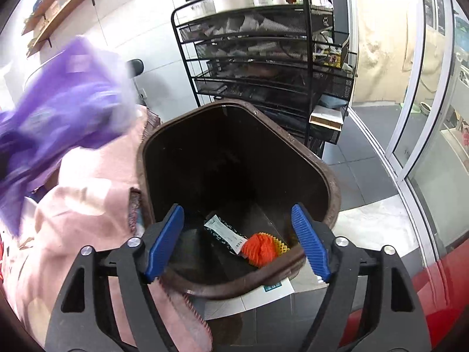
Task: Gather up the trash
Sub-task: 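Lower the purple bag into the brown bin and open the left tool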
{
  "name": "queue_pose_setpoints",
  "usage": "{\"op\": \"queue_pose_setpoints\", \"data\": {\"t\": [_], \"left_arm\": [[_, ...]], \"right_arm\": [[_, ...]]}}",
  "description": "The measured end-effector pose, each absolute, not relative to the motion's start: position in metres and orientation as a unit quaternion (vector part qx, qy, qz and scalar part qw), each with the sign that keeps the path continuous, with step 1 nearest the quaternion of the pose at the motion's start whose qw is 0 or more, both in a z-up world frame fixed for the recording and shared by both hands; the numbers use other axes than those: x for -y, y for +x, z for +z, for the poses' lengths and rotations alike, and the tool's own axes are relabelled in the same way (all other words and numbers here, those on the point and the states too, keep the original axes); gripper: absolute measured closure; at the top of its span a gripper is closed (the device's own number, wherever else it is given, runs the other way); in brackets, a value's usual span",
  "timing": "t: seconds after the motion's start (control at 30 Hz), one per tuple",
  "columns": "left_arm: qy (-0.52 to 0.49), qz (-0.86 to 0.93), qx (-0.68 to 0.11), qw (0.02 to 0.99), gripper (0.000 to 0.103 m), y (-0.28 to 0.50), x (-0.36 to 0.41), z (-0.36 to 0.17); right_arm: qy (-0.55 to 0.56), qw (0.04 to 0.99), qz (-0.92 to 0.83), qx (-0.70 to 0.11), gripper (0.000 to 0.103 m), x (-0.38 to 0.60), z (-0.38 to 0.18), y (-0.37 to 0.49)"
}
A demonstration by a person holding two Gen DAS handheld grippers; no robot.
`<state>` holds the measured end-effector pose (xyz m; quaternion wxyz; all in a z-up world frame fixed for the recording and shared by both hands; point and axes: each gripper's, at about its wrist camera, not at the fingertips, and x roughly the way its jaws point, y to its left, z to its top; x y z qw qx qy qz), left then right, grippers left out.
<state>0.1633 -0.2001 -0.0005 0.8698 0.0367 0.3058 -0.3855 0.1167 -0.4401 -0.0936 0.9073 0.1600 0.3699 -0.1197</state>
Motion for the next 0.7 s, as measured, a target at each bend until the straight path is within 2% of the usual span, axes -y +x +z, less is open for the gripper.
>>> {"op": "queue_pose_setpoints", "data": {"t": [0.7], "left_arm": [[0.061, -0.380, -0.423, 0.820, 0.057, 0.225, 0.283, -0.044]], "right_arm": [[0.137, 0.921, -0.107, -0.348, 0.019, 0.420, -0.070, 0.064]]}}
